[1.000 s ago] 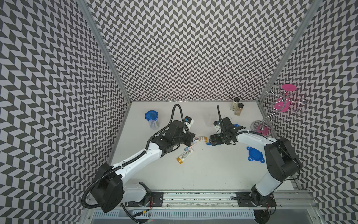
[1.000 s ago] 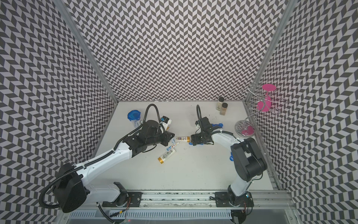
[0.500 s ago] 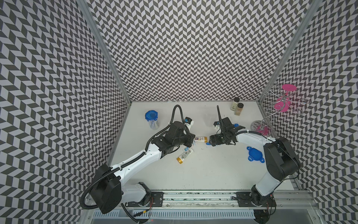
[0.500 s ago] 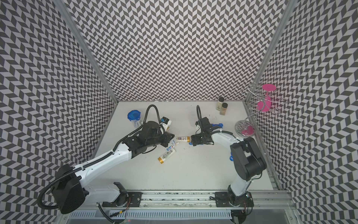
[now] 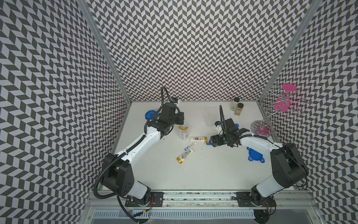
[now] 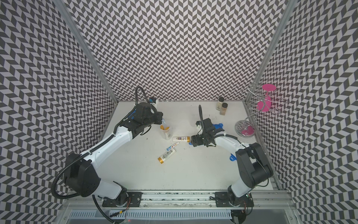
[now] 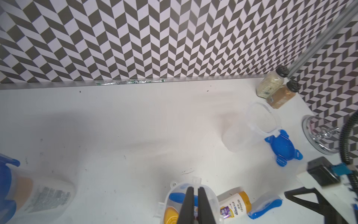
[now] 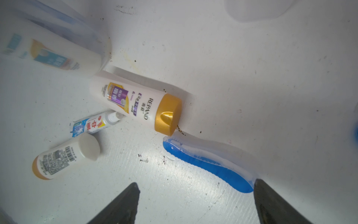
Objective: Pack away toiletry kits
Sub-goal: Place the toiletry item into the container.
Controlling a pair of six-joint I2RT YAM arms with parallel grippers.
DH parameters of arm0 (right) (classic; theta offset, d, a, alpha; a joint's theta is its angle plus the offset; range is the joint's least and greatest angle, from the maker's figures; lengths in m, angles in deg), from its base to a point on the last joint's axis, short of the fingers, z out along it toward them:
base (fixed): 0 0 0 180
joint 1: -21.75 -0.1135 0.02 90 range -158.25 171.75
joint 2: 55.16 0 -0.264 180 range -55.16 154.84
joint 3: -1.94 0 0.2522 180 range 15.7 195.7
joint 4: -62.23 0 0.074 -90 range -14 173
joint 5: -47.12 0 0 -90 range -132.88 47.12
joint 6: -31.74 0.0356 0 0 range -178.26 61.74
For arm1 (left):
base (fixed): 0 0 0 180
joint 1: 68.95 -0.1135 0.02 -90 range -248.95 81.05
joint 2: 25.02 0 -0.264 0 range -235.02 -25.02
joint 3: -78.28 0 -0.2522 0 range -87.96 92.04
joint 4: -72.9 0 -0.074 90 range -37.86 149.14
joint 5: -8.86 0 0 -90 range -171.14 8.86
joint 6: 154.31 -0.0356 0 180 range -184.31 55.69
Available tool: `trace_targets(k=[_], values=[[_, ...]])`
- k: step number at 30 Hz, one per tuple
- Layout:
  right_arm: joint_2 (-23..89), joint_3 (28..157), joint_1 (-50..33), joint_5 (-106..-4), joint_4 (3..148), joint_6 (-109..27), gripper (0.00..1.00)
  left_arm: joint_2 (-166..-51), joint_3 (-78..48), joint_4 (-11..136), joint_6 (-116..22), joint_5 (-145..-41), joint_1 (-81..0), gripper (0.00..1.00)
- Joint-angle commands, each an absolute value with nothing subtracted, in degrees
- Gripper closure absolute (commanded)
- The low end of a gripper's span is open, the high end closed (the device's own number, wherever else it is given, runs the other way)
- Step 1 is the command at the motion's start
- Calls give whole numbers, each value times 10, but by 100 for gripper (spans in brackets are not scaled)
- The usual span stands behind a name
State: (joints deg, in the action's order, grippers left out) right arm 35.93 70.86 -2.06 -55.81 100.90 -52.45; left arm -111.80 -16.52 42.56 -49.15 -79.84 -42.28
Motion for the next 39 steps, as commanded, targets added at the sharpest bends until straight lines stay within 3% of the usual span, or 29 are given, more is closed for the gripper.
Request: trace_targets(k=[1, 14, 19, 26, 34, 39], values=[[337, 713, -19, -558, 998, -527, 9, -1140, -142, 416, -507, -766, -422, 100], [283, 731, -16, -526, 1026, -513, 8, -1216, -145, 450, -515, -738, -407, 98], [268, 735, -14, -533, 1030, -512, 8, -1214, -143, 449, -511, -744, -400, 70], [271, 754, -1, -489, 1048, -490, 7, -1189, -143, 440, -508, -752, -400, 41], [312, 782, 117, -463, 1066, -449, 1, -1135, -151, 435, -516, -780, -402, 3], [369, 816, 161, -458, 1053, -452, 0, -1114, -148, 423, -520, -803, -406, 1]])
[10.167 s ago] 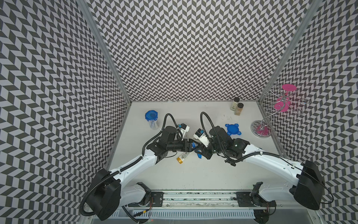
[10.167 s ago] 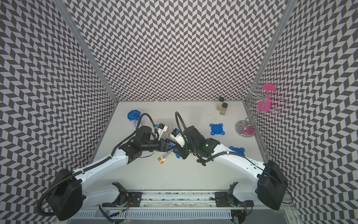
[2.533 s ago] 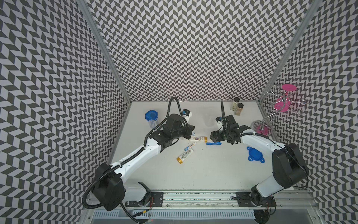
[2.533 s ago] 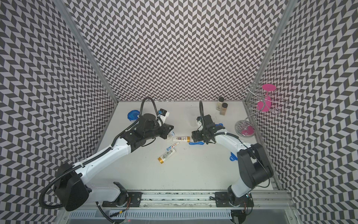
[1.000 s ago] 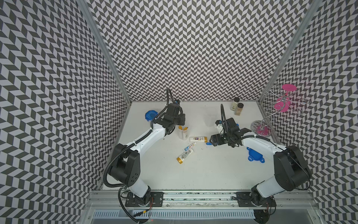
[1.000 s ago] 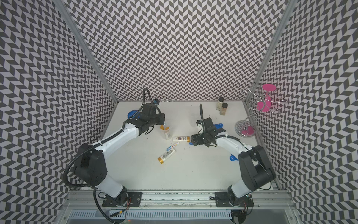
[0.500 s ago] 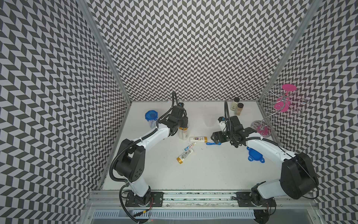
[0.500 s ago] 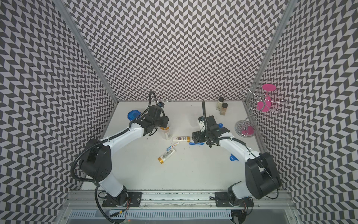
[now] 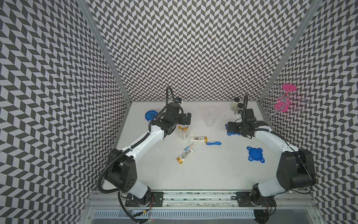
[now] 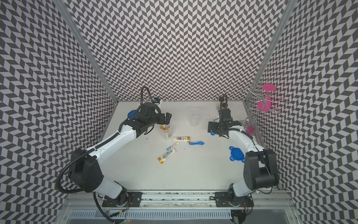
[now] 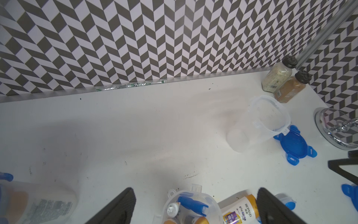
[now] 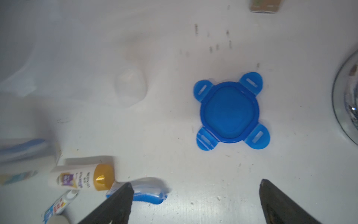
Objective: Pack away toiletry kits
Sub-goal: Place the toiletry item into the container, then pick up the lid from the center of the board.
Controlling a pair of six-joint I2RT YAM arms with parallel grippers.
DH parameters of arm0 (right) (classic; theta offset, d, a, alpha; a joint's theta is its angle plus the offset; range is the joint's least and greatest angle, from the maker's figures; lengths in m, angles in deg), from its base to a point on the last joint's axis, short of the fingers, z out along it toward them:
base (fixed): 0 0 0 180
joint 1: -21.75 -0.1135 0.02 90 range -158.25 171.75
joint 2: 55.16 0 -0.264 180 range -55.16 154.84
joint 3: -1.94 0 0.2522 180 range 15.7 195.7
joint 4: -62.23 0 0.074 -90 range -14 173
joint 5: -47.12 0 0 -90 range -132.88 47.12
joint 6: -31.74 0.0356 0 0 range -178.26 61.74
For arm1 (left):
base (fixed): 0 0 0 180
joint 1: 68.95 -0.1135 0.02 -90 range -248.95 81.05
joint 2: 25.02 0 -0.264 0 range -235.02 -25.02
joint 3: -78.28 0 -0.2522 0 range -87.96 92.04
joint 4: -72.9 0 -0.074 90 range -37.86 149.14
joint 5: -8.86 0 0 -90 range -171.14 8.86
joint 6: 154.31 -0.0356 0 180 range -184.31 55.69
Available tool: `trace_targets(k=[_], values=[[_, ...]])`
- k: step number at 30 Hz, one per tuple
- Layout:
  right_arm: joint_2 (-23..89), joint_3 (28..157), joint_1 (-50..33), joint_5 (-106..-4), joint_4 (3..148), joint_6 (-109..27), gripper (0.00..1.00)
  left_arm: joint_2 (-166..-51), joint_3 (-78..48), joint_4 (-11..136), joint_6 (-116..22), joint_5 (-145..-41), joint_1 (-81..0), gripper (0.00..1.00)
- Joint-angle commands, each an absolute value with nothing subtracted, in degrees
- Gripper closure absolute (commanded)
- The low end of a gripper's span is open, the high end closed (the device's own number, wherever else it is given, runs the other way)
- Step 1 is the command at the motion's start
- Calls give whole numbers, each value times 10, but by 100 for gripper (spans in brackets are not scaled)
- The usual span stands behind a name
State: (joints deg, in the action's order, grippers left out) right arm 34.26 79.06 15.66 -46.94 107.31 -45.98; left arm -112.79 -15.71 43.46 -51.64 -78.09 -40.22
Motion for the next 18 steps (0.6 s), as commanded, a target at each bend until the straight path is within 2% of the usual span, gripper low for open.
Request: trace_targets(k=[1, 9, 18], values=[[385, 828, 164, -447, 1053, -457, 0, -1110, -149, 423, -522, -810, -406, 0], [493, 886, 195, -416, 1049, -494, 0, -1067, -185, 416, -519, -854, -408, 0], [573, 936, 227, -431, 1040, -506, 1, -1042, -197, 431, -494, -893, -411, 0]])
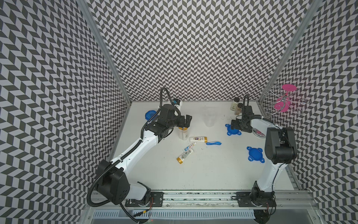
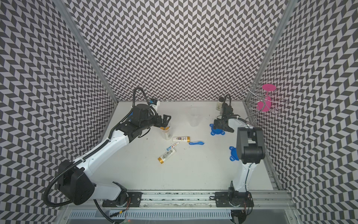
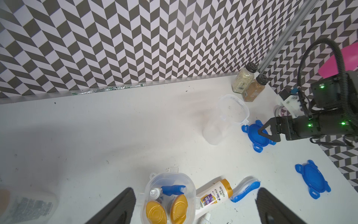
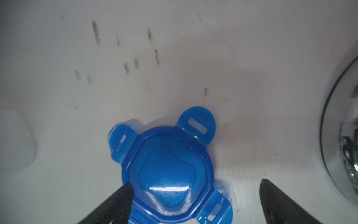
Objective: Pack away toiletry kits
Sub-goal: Pick up the lid from the center of the board.
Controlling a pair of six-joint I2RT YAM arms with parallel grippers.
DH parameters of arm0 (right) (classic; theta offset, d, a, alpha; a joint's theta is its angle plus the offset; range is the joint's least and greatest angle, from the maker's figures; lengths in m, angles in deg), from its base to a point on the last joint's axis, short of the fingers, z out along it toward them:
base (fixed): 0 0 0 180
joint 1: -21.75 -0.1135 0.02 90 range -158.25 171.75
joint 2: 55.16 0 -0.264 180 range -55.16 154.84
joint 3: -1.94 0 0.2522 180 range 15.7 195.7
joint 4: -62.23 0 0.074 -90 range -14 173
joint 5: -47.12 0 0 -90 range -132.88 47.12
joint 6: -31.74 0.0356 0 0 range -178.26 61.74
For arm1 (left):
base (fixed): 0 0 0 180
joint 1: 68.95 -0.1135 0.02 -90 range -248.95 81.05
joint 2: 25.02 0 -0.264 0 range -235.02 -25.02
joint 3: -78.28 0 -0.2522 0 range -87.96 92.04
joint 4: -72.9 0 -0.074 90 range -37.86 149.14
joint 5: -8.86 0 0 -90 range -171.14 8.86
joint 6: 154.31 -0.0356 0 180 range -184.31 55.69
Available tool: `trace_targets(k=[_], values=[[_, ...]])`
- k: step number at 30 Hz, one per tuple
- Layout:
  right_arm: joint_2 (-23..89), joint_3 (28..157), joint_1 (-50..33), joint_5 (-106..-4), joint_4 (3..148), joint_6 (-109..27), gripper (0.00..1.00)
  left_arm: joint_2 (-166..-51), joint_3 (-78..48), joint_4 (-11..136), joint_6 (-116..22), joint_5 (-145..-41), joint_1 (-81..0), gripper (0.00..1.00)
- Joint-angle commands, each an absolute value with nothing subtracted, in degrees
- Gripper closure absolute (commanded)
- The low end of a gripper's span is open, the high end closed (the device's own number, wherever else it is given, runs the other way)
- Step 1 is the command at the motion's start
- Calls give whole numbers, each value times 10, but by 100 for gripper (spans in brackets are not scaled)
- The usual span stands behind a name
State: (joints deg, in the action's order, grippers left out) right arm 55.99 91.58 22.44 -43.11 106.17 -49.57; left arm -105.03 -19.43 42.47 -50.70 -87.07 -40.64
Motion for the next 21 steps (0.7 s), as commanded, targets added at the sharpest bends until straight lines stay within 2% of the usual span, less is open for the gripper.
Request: trace_targets(k=[1, 12, 21], values=[[580, 940, 227, -432, 1039, -507, 0, -1043, -196, 431, -492, -898, -410, 0], [637, 979, 227, -455, 1036, -517, 0, -1033, -207, 442, -470, -918, -413, 1], [598, 934, 213, -478, 1018, -510, 0, -1039, -206, 446, -469, -930, -417, 0]])
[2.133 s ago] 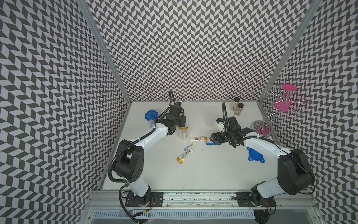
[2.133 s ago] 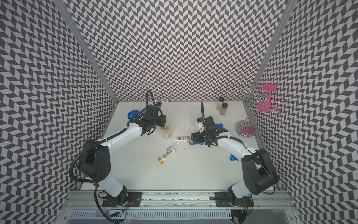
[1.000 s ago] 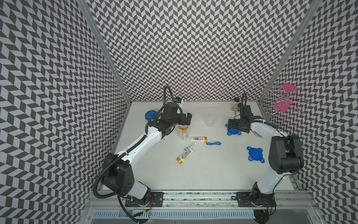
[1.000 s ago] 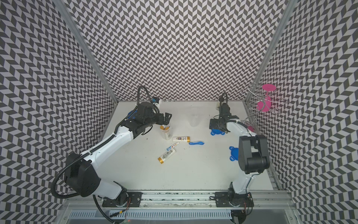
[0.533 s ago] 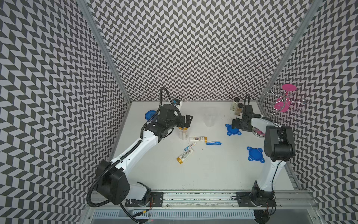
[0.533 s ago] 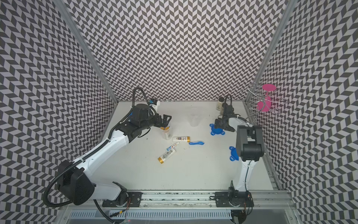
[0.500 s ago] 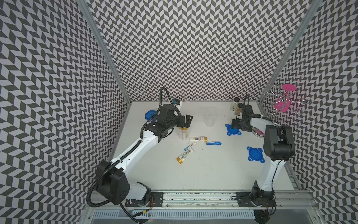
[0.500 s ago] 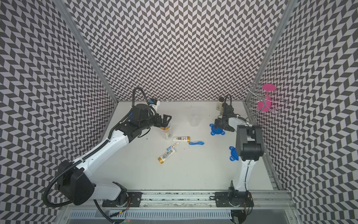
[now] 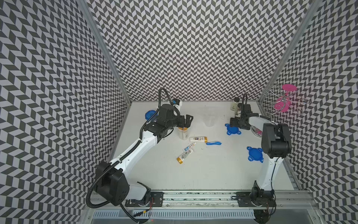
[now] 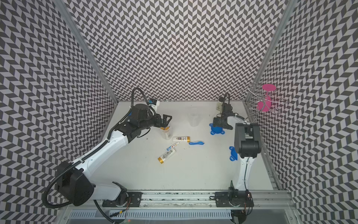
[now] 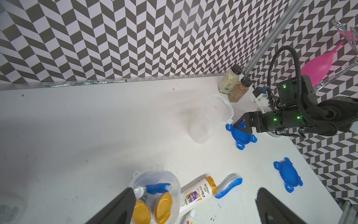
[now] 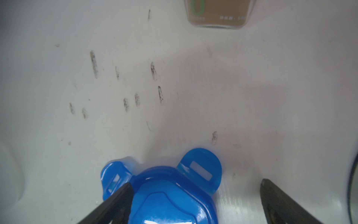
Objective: Pack away toiletry kits
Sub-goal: Pick up the lid from the center of the board.
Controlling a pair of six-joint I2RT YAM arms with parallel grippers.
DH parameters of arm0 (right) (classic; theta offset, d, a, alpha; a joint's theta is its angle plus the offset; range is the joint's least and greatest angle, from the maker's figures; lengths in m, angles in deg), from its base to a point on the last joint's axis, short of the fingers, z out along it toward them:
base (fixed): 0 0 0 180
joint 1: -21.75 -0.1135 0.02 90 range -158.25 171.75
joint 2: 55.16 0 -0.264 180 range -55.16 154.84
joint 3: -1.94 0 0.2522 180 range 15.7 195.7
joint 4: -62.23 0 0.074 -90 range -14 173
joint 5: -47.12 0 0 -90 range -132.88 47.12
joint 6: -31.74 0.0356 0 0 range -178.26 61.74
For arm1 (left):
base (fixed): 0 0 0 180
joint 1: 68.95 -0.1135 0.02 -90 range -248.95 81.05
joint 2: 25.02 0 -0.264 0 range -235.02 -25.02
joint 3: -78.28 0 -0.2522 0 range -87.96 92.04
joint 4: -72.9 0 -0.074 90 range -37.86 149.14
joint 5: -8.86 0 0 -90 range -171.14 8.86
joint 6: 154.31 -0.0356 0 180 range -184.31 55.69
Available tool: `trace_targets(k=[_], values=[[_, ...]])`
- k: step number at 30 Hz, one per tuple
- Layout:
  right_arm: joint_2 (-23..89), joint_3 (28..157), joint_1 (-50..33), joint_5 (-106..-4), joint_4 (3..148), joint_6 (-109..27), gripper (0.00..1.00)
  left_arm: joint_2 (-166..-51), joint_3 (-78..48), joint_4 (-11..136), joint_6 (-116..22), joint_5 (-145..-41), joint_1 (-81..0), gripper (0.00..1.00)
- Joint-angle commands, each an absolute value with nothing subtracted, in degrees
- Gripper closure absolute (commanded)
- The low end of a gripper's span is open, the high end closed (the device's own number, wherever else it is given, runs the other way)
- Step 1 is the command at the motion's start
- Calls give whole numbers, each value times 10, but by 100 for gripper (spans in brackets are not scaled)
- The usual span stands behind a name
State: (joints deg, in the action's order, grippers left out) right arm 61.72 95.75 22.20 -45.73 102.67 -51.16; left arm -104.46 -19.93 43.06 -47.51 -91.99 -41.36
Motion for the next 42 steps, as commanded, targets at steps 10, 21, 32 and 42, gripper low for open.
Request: trace_targets(k=[10, 21, 32, 42], values=[[580, 906, 198, -483, 1021, -516, 0, -1037, -216, 452, -468, -933, -418, 0], [600, 912, 178, -420, 1058, -550, 0, -1021, -237, 459, -463, -933, -424, 1], [613, 903, 172, -412, 1067, -564, 20, -1007, -240, 454, -468, -926, -440, 0], [530, 884, 160, -419, 1065, -560, 34, -993, -251, 431, -452, -963, -502, 0]])
